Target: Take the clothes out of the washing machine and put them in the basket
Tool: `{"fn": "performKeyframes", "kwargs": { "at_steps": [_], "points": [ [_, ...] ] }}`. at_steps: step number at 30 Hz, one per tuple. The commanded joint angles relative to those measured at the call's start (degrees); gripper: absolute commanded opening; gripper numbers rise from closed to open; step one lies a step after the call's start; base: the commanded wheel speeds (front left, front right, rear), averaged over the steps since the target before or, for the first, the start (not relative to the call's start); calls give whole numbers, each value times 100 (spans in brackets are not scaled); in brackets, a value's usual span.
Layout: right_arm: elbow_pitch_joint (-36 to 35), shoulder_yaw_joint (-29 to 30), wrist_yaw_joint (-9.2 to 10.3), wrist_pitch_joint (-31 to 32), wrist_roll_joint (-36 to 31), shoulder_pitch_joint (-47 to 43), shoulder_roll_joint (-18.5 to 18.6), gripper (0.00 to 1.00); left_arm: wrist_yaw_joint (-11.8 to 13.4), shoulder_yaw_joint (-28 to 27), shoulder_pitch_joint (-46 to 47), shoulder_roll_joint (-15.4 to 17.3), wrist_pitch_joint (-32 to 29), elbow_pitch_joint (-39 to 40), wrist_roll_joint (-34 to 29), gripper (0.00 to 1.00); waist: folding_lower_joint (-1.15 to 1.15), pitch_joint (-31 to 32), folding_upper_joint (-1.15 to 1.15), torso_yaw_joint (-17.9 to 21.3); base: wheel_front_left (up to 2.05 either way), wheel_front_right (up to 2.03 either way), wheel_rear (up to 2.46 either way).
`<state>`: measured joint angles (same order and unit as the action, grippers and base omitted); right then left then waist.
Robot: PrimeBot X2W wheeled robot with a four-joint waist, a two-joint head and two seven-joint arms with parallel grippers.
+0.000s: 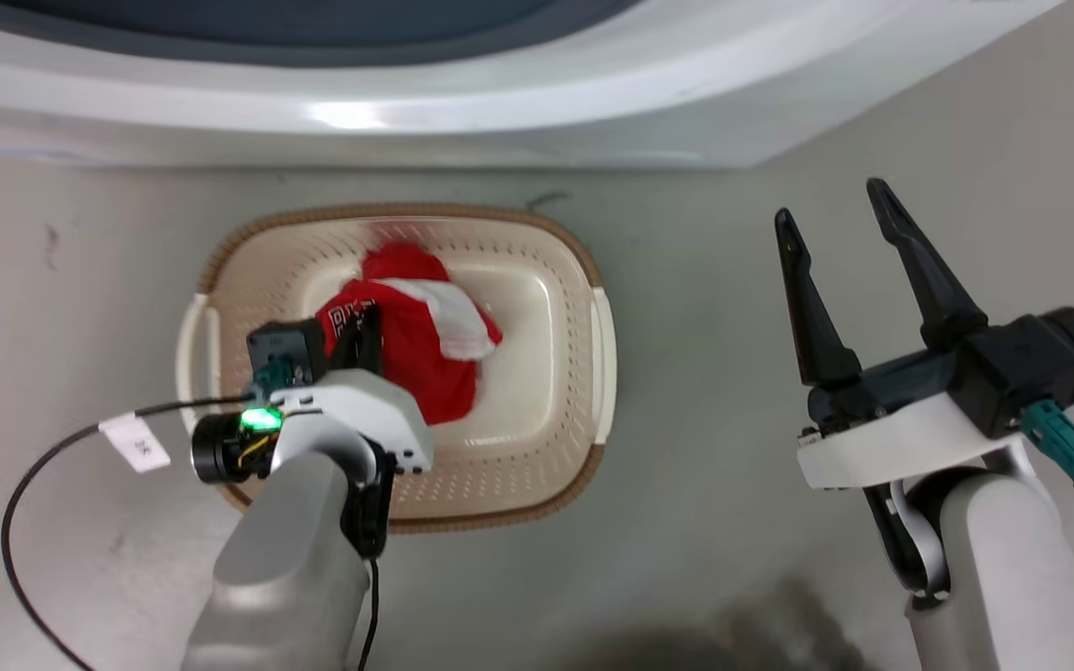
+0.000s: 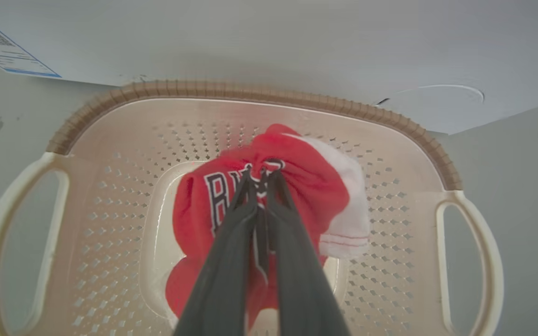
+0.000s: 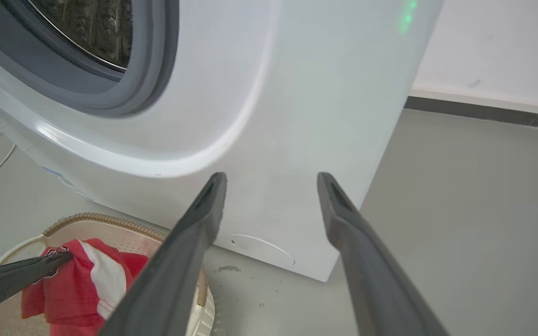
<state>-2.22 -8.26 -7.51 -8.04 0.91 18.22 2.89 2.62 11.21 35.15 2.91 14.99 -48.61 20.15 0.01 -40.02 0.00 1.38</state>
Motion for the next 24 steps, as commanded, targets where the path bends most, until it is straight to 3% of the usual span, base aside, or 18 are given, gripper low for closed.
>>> {"fn": "performKeyframes", "kwargs": {
  "at_steps": [1,13,14,15,16,24],
  "points": [
    [31,-28,4,-59,20,145,-3,100,48,30,189,1,24,-156,52,0,-1,-410,0,195,0,0,0],
    [354,-247,4,-318,186,446,-5,100,103,209,1021,5,14,-1987,398,3,-1,-847,0,480,0,0,0],
    [376,-247,4,-326,194,448,-4,100,80,227,1040,2,-3,-2085,424,31,-1,-846,0,484,0,0,0],
    [406,-235,4,-344,203,445,-5,100,56,241,1055,0,4,-2146,443,76,-1,-834,0,477,0,0,0],
    [445,-223,4,-355,208,452,-5,100,48,254,1068,2,8,-2193,456,100,-1,-805,0,466,0,0,0],
    [849,-84,4,-451,111,275,-4,100,-103,191,643,1,19,-1829,442,100,-1,46,0,289,0,0,0]
  ]
}}
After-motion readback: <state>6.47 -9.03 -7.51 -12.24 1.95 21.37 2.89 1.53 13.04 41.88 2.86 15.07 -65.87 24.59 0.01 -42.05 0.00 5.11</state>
